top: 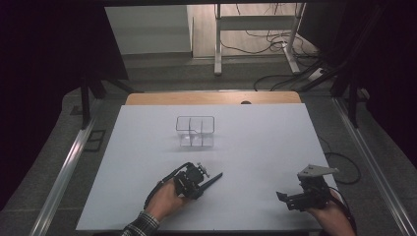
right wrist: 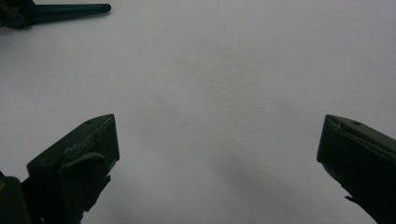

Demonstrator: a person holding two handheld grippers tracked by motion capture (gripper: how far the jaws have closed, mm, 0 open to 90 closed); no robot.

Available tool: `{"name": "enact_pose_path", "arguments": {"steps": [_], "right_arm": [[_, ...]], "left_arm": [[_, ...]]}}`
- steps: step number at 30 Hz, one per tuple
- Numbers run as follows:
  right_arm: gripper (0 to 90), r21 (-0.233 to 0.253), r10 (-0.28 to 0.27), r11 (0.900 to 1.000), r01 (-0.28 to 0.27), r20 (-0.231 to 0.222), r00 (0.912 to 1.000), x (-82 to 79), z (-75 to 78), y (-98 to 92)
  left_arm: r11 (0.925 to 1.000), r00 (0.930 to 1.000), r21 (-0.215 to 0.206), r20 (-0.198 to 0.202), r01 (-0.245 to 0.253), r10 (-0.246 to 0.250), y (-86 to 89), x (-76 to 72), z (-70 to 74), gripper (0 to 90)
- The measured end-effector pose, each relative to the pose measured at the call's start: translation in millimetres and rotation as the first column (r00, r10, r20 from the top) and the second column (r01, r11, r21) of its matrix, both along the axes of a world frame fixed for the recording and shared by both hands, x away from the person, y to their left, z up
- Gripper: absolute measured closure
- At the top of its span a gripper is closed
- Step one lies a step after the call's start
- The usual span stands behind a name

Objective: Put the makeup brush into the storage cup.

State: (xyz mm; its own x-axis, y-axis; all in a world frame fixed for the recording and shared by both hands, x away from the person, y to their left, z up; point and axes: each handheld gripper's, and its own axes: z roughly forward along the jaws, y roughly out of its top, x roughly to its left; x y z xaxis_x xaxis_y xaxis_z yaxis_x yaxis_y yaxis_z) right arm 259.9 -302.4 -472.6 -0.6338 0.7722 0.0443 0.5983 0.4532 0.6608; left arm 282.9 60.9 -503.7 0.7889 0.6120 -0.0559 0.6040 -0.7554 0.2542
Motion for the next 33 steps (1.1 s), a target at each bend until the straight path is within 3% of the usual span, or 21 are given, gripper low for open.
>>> {"name": "enact_pose_path", "arguments": {"steps": [29,33], "right_arm": [[0.0,0.000,0.002,1.000,-0.002,-0.003,1.0000,0.2,-0.2,0.1],[0.0,0.000,0.002,1.000,-0.002,-0.004,1.0000,0.1,-0.2,0.1]], "left_arm": [[0.9956,0.9999,-0.094,0.009,0.008,-0.007,10.2,0.6,5.8,72.9],[0.9942,0.9995,-0.107,0.030,0.009,-0.006,10.3,-0.3,9.1,73.0]]}}
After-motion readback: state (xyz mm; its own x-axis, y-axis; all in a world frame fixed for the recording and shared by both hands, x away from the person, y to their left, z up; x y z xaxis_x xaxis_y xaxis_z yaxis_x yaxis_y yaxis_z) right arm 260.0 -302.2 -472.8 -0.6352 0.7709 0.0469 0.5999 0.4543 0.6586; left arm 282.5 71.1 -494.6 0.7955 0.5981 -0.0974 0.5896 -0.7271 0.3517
